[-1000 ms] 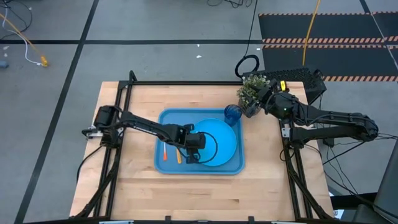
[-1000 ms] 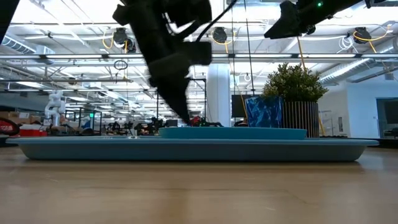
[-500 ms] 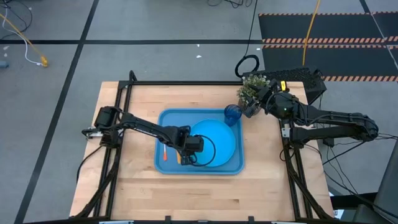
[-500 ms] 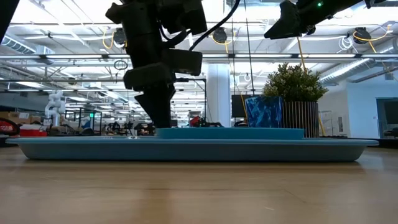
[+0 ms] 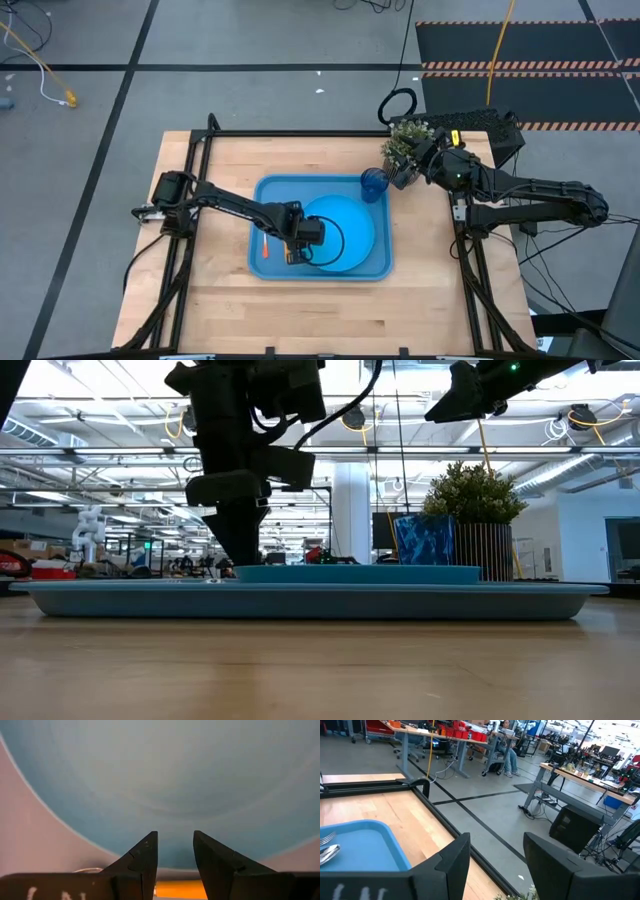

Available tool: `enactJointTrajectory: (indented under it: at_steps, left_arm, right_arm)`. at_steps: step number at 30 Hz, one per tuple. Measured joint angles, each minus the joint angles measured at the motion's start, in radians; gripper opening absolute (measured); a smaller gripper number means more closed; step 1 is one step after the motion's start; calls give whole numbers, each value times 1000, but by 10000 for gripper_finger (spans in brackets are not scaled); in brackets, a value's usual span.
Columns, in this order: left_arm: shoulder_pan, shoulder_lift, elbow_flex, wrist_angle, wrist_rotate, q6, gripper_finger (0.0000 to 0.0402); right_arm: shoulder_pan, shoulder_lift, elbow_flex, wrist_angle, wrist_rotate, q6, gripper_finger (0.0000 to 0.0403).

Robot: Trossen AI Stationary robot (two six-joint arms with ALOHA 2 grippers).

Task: Pick and place plate/cup/fork/spoon on tray
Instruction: Adjust the blue plate, then adjust the orange fork

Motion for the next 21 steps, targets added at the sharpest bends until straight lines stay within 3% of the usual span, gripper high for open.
enactJointTrajectory:
  at_steps: [13, 17, 21]
  left_arm:
    - [-7, -1, 0, -24, -57, -3, 129]
    - [-7, -51, 7, -61, -140, -39, 129]
    - [2, -140, 8, -102, -150, -140, 129]
  right_arm:
    - [0, 0, 0, 0, 0, 0, 176]
    - [0, 0, 0, 0, 0, 0, 176]
    - [0, -1, 0, 0, 0, 0, 176]
